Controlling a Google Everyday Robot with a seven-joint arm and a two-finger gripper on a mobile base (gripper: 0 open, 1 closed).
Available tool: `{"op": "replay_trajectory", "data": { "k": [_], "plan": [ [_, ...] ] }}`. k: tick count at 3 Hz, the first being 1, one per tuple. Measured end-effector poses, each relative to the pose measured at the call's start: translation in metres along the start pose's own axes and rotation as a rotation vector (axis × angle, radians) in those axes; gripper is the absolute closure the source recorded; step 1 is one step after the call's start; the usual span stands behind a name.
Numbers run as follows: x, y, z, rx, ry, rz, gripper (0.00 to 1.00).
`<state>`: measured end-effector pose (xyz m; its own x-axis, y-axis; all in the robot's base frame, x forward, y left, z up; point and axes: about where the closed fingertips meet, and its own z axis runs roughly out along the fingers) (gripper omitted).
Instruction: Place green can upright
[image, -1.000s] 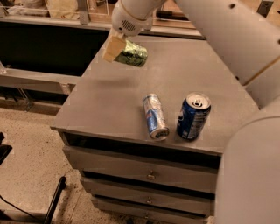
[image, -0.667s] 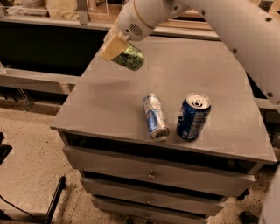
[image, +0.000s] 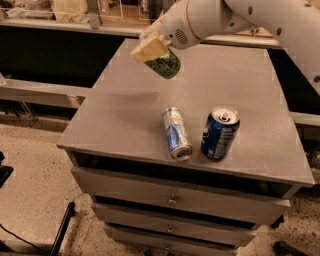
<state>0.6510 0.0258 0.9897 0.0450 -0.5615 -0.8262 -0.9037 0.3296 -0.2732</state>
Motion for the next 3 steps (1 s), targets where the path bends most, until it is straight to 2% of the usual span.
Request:
{"op": "replay_trajectory", "data": {
  "k": [1, 2, 3],
  "plan": [
    [-0.001, 0.002, 0.002, -0.007, 0.002, -0.002, 1.00],
    [-0.006, -0.018, -0.004, 0.017, -0.038, 0.037, 1.00],
    [-0.008, -0.046, -0.007, 0.040, -0.148, 0.129, 1.00]
  ]
}}
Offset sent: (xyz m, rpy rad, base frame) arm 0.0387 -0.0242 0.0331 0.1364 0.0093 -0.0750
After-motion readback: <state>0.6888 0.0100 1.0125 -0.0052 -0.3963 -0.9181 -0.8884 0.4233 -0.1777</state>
